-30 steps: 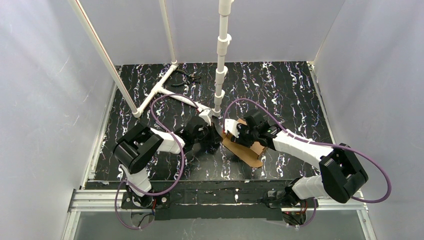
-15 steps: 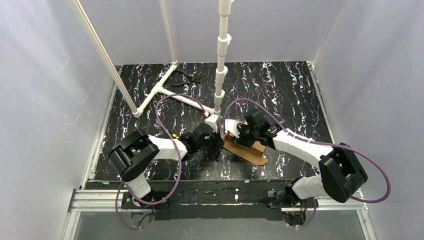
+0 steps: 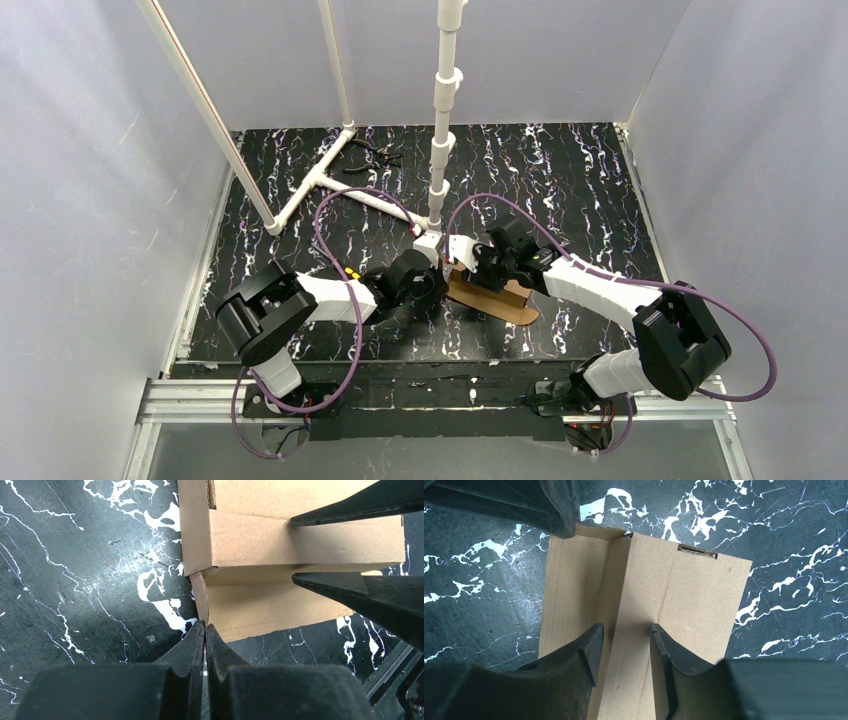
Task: Fold the paper box
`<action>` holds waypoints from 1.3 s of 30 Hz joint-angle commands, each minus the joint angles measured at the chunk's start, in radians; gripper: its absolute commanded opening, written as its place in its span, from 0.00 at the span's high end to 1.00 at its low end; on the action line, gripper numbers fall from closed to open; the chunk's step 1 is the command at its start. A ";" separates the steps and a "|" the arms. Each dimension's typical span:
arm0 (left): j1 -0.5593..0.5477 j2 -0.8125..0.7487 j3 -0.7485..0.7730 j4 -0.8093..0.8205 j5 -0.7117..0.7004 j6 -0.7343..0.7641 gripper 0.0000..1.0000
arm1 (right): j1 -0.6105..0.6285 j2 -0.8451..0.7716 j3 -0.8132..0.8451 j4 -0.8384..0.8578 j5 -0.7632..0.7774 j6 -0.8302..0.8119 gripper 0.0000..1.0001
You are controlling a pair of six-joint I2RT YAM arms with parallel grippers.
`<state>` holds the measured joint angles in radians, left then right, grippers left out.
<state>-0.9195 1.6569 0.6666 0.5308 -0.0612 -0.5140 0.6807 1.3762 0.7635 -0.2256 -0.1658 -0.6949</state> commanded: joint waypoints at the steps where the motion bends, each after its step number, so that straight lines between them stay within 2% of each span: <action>1: -0.015 -0.051 0.015 -0.020 0.014 0.015 1.00 | 0.001 0.049 -0.009 -0.066 -0.026 0.029 0.53; 16: -0.015 -0.073 0.005 -0.033 0.049 0.034 1.00 | 0.001 0.077 -0.004 -0.061 0.006 0.048 0.53; 32: 0.014 -0.095 0.096 -0.169 0.054 0.071 1.00 | 0.002 0.075 -0.006 -0.079 -0.017 0.034 0.53; 39: 0.051 -0.084 0.168 -0.210 0.133 0.068 1.00 | 0.002 0.077 -0.006 -0.078 -0.015 0.036 0.53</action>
<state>-0.8841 1.6321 0.7658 0.3298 0.0101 -0.4603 0.6807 1.4017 0.7780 -0.2005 -0.1665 -0.6815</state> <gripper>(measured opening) 0.009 0.470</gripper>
